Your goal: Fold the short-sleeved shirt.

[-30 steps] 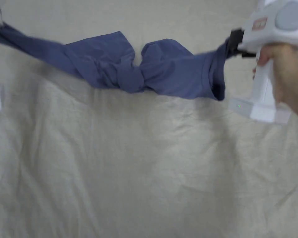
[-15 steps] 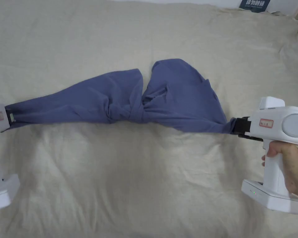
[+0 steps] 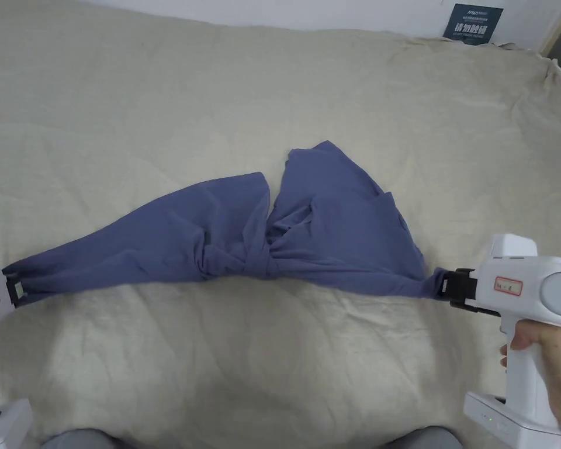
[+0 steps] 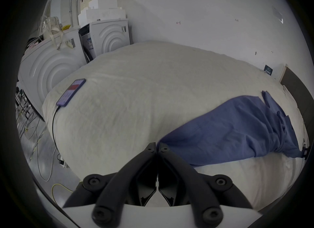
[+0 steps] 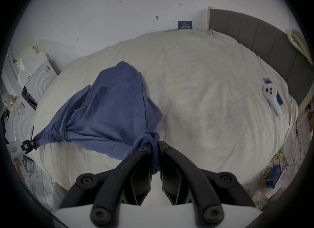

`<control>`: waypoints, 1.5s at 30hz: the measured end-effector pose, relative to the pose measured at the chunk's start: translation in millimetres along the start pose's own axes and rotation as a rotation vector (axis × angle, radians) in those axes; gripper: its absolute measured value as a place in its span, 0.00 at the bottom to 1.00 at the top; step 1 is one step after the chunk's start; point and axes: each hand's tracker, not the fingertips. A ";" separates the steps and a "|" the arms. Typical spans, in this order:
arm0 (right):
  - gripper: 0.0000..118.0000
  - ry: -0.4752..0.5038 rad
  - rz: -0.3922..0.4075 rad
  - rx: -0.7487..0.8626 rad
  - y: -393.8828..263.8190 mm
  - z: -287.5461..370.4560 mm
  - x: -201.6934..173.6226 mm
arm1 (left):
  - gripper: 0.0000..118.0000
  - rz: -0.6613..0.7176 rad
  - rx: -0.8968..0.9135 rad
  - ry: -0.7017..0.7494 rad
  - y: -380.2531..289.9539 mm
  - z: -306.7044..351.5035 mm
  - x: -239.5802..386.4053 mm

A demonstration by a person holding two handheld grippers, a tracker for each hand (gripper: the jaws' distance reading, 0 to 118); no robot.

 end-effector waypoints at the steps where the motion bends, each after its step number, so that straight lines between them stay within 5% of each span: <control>1: 0.06 -0.002 -0.008 -0.012 -6.2 -3.0 -0.3 | 0.00 0.007 -0.015 0.005 -4.6 -1.5 -0.5; 6: 0.06 -0.024 -0.013 -0.052 -24.4 -16.0 -4.1 | 0.00 0.005 -0.058 0.030 -19.6 -7.7 6.3; 9: 0.06 -0.032 -0.040 -0.062 -24.2 -20.0 -0.5 | 0.11 0.037 -0.072 0.029 -20.4 -6.1 6.1; 11: 0.16 -0.043 -0.045 -0.058 -18.7 -16.3 2.5 | 0.47 0.052 -0.061 0.027 -15.0 -1.1 1.1; 13: 0.55 -0.074 0.024 -0.041 -12.8 -6.1 3.9 | 0.94 0.060 -0.075 0.009 -6.3 6.7 -3.5; 14: 0.69 -0.092 0.061 -0.027 -10.3 0.8 4.3 | 1.00 0.062 -0.074 0.005 -1.4 11.2 -6.0; 16: 0.82 -0.123 0.128 0.036 -6.7 17.7 3.7 | 1.00 0.067 0.006 -0.033 9.6 22.8 -9.9; 19: 0.82 -0.131 0.180 0.099 0.8 46.2 -0.1 | 1.00 0.055 0.086 -0.063 31.1 42.3 -3.1; 31: 0.82 -0.059 0.163 0.548 -9.1 116.9 -40.4 | 0.99 -0.133 0.495 -0.201 30.9 112.5 82.2; 33: 0.82 -0.052 0.158 0.585 -18.7 120.0 -45.1 | 0.90 -0.150 0.506 -0.234 20.2 114.9 89.8; 36: 0.80 -0.032 0.145 0.609 -32.2 120.7 -49.5 | 0.49 -0.166 0.506 -0.278 7.1 116.6 97.6; 38: 0.78 -0.018 0.149 0.617 -40.0 119.7 -51.6 | 0.44 -0.170 0.497 -0.286 1.4 113.8 101.8; 39: 0.75 -0.014 0.152 0.619 -43.0 118.7 -52.4 | 0.36 -0.170 0.490 -0.292 -0.9 112.5 103.0; 43: 0.08 -0.015 0.138 0.623 -51.1 112.4 -55.0 | 0.00 -0.175 0.461 -0.329 -10.4 111.1 102.9; 45: 0.02 -0.002 0.115 0.618 -51.9 110.2 -54.6 | 0.00 -0.182 0.456 -0.327 -13.4 113.3 104.5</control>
